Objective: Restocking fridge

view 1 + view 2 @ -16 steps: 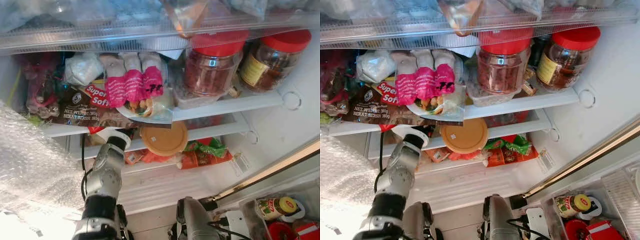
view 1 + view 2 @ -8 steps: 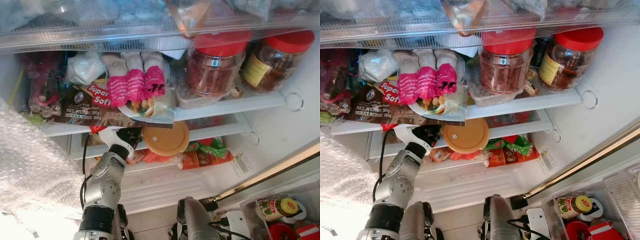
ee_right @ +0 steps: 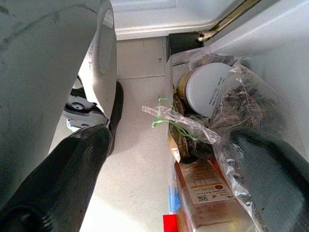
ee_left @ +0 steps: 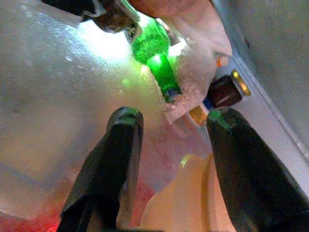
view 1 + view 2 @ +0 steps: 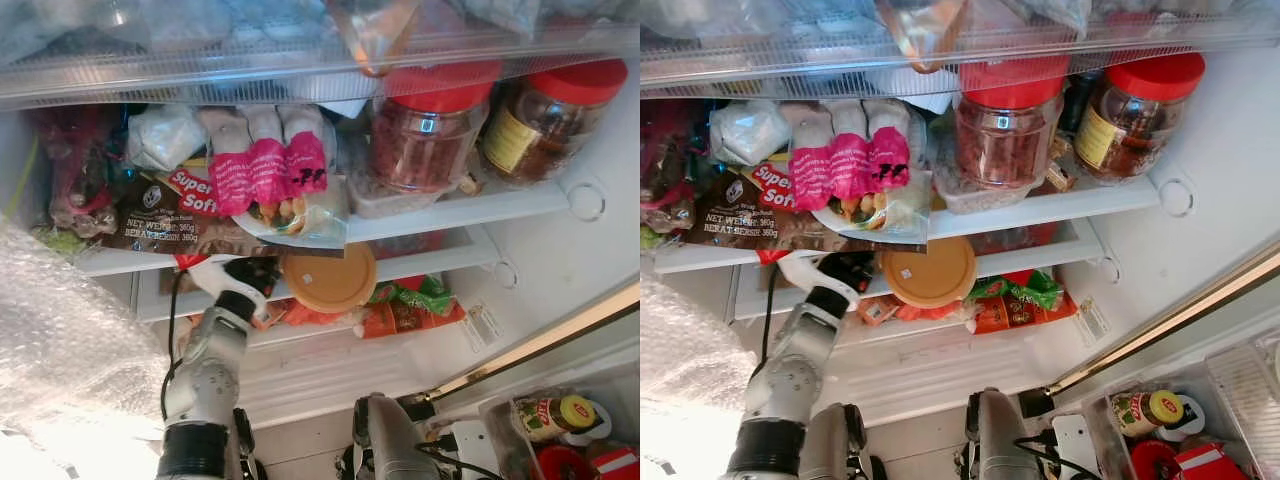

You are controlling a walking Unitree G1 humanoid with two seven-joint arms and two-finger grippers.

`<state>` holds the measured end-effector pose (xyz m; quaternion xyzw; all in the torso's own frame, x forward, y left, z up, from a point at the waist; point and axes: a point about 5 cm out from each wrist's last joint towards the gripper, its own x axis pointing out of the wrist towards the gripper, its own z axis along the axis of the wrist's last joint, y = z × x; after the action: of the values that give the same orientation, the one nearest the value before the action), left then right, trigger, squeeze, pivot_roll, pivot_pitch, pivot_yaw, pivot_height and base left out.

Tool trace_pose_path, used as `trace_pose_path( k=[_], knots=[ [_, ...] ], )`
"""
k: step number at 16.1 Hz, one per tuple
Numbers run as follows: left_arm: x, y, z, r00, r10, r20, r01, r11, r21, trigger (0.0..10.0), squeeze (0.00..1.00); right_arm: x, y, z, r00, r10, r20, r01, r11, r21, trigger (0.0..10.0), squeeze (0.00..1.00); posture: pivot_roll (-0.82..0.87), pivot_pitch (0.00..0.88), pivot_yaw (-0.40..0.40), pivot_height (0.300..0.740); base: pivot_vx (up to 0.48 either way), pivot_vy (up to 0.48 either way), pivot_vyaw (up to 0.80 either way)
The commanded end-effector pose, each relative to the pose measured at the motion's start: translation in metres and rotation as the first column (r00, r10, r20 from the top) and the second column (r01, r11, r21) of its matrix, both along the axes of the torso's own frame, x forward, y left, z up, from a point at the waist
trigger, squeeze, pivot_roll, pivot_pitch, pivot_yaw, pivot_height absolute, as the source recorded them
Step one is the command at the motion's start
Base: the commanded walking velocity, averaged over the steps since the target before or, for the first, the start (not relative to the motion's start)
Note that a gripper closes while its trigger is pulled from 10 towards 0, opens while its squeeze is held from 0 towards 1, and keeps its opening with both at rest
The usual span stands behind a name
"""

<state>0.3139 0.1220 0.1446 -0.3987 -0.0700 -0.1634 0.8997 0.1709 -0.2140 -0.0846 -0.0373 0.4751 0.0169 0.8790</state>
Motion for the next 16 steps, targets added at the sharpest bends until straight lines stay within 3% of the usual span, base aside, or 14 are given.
trace_pose_path(
  k=[1, 16],
  knots=[
    [-0.0053, -0.0019, 0.0202, 0.995, -0.007, 0.098, 0.01, 0.999, -0.031, 10.0, 0.0, -0.0094, 0.0004, -0.0042, 1.0, -0.002, -0.029, 0.002, 1.0, 0.006, 10.0, 0.0, -0.1, 0.185, -0.043, 0.618, 0.0, 0.0, 0.0],
    [-0.0103, -0.0043, 0.0163, 0.997, -0.05, 0.063, 0.052, 0.998, -0.028, 10.0, 0.0, -0.0092, 0.0007, -0.0042, 1.0, -0.001, -0.029, 0.001, 1.0, 0.007, 10.0, 0.0, -0.1, 0.182, -0.043, 0.618, 0.0, 0.0, 0.0]
  ],
)
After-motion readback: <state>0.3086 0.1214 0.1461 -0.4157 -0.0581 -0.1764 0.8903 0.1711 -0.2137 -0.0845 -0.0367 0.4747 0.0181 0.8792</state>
